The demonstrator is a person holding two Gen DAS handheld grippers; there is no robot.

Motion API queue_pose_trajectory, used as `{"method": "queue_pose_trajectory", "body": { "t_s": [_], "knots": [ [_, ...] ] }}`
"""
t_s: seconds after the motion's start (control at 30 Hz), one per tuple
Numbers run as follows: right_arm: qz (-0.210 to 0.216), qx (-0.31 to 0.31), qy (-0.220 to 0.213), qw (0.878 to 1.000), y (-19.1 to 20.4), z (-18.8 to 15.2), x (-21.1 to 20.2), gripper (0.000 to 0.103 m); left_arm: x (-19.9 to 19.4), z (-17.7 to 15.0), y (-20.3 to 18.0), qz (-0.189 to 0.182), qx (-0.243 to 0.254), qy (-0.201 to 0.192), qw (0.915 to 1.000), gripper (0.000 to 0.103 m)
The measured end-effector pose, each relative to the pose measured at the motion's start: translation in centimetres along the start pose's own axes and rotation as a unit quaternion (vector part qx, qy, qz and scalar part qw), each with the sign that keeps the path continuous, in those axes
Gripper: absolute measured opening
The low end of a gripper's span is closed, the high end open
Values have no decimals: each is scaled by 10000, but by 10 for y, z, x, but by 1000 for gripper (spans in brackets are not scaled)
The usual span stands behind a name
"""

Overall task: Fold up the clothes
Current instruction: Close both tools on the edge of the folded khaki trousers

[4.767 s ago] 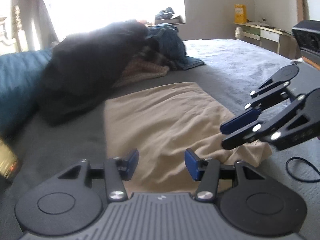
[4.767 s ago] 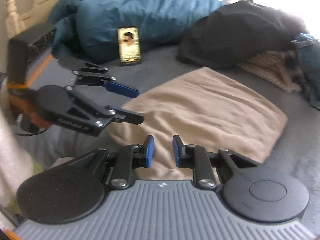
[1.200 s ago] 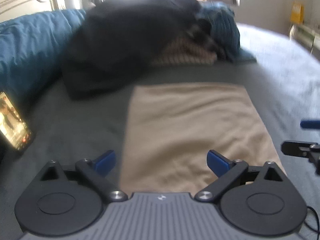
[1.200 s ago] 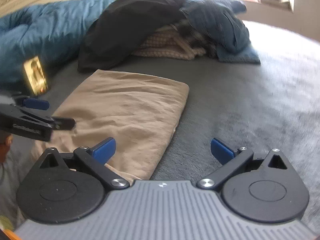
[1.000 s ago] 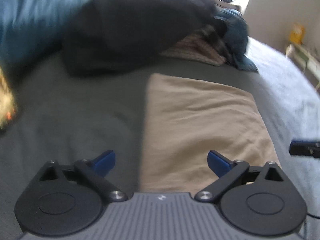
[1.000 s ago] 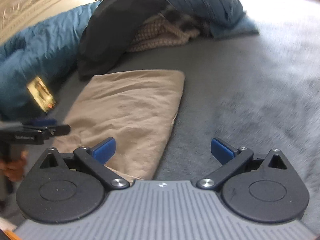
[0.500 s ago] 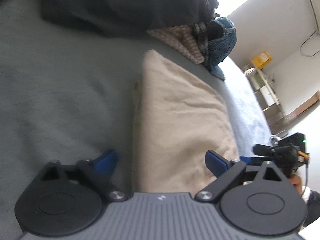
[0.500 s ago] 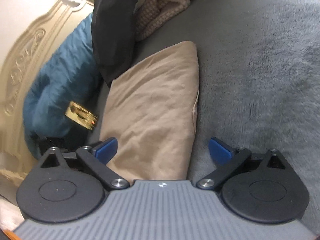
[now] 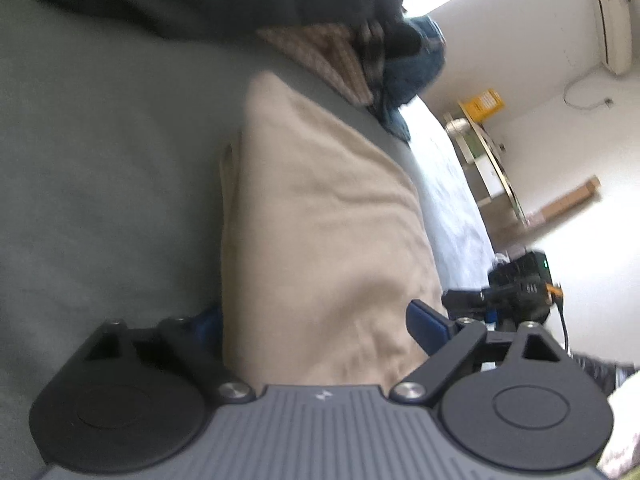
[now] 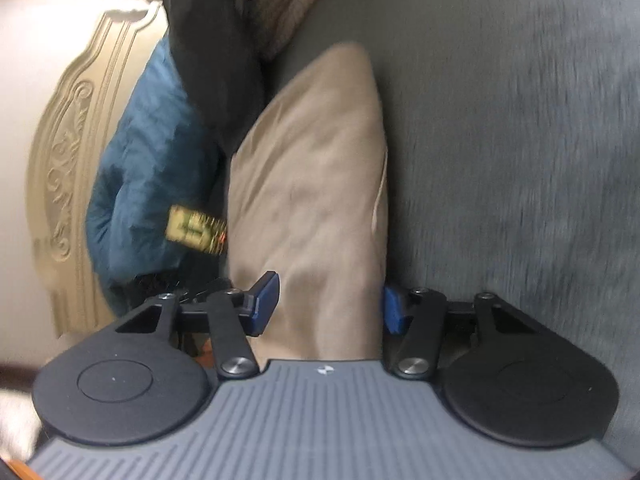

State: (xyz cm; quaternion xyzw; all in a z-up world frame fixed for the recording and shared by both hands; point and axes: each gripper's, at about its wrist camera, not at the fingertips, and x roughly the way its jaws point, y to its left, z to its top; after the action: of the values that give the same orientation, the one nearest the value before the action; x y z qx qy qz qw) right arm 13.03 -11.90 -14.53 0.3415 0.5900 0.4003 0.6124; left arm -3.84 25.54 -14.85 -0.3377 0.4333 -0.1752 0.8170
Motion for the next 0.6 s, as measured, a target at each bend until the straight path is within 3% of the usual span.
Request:
{"method": "queue_pose_trajectory", "body": {
  "t_s": [0.23,0.3,0.4,0.6],
  "knots": [
    [202,11,218,9996,0,18,23,45,20,18,2,-223,-276,-112,9993,94],
    [266,17,244,9993,-1,17,21,37,16,15,3,-314,-289,8,9991,87],
    [517,207,279,9981,-9,13,15,33,13,12,8,-382,-367,195,9984,77],
    [453,168,319,9983,-9,21,31,26,25,16,1,-300,-367,115,9988,81]
  ]
}}
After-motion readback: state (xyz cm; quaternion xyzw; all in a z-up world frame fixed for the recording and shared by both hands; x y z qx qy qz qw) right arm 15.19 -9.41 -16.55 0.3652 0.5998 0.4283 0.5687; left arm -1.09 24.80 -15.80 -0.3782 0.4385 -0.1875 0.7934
